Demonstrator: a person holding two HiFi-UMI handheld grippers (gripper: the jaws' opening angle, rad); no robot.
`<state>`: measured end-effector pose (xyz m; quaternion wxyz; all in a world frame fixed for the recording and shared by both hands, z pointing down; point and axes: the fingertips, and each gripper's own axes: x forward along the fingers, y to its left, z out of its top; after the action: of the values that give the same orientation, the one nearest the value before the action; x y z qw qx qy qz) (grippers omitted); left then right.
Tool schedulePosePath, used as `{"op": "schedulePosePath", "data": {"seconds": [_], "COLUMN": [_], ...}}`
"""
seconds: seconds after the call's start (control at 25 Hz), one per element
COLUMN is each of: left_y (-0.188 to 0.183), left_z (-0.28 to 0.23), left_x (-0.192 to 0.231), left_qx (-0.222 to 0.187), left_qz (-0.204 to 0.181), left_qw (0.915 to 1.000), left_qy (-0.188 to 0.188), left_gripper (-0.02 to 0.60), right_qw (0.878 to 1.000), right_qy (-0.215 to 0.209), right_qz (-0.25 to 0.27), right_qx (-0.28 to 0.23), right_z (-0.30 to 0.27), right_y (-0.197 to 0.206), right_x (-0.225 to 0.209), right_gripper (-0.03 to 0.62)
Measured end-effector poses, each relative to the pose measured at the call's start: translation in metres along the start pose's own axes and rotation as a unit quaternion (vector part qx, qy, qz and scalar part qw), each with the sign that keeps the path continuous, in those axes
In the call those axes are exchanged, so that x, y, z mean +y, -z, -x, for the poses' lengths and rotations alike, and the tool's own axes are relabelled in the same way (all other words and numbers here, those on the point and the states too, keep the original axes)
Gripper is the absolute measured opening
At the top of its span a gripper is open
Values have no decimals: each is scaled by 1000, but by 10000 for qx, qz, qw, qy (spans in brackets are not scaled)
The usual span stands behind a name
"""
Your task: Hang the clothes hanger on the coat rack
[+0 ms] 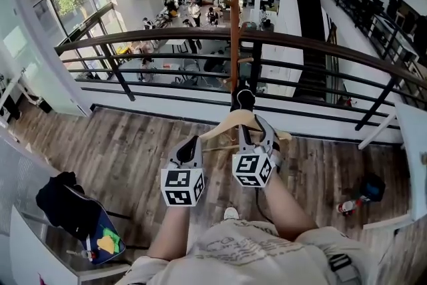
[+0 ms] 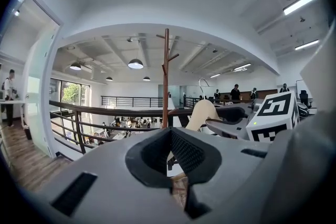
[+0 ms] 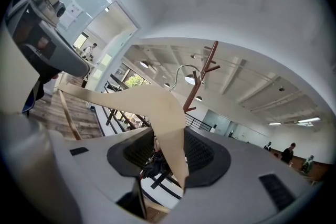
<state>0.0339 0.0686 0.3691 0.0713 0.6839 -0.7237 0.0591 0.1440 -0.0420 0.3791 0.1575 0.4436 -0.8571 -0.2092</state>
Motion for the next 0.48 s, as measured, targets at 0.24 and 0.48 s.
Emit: {"op": "schedulePosePath", "data": {"seconds": [0.24, 0.48], "left_y": [-10, -24], "left_z": [-68, -103], "left_x": [24, 47], "left_qx": [135, 129], "left_qz": [82, 62], "left_qw": [9999, 9999], "left_qy": [17, 26], "left_gripper": [4, 5], "right_qw": [9999, 9998], "right_qy": [-92, -172], "right_qz": [-62, -38], "right_qx": [18, -35], "right_z": [-70, -116], "right_y": [4, -8], "right_x": [-10, -5], "right_gripper": [173, 173]}}
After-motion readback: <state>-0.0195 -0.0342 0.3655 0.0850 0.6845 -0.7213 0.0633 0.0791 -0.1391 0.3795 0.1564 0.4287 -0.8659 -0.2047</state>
